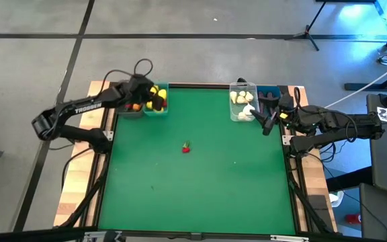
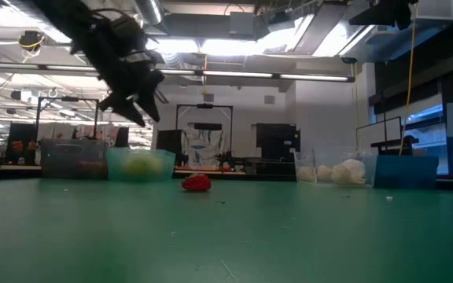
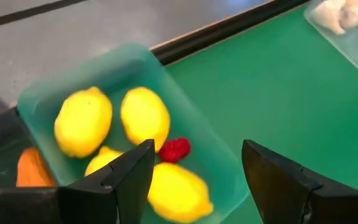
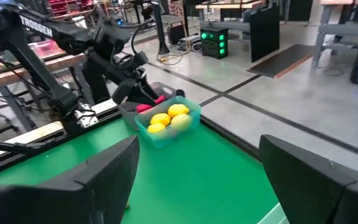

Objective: Sort produce into baskets
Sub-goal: Put the top red pepper into the black bin, then put the red pepper from the light blue bin into the black bin

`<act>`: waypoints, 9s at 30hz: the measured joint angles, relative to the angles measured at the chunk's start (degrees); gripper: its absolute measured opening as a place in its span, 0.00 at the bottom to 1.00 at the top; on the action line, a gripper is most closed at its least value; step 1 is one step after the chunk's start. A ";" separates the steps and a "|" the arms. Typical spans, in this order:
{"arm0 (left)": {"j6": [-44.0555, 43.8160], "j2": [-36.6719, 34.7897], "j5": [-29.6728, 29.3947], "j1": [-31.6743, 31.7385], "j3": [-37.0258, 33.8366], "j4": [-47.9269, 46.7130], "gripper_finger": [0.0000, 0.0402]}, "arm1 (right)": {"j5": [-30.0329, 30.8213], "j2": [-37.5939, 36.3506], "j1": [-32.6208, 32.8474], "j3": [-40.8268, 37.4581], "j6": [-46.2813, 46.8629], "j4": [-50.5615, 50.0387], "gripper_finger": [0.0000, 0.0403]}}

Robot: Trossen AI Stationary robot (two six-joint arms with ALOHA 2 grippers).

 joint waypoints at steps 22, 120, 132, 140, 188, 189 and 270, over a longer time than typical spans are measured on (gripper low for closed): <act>-5.86 24.00 3.33 1.47 21.62 -20.67 0.59 | 1.35 -0.07 0.00 0.00 -3.93 -1.71 0.82; 42.61 28.17 20.27 7.53 23.81 -17.28 0.54 | 11.69 -0.57 0.00 0.00 -5.43 -1.71 0.82; 45.03 28.15 20.20 7.87 17.02 -9.56 0.53 | 12.79 -2.78 0.00 0.00 -5.45 -1.78 0.82; 44.80 30.26 20.22 7.22 16.31 -7.99 0.53 | 14.36 -4.41 0.00 0.00 -5.46 -1.78 0.82; 32.85 27.67 17.33 6.04 16.75 -7.03 0.08 | 16.33 -4.92 0.00 0.00 -5.17 -1.71 0.82; 31.75 26.69 17.31 6.01 16.75 -7.77 0.08 | 16.33 -4.92 0.00 0.00 -5.17 -1.73 0.82; -7.26 3.50 -4.47 7.02 8.25 -34.40 0.08 | 16.26 -4.92 0.00 0.00 -4.98 -1.76 0.82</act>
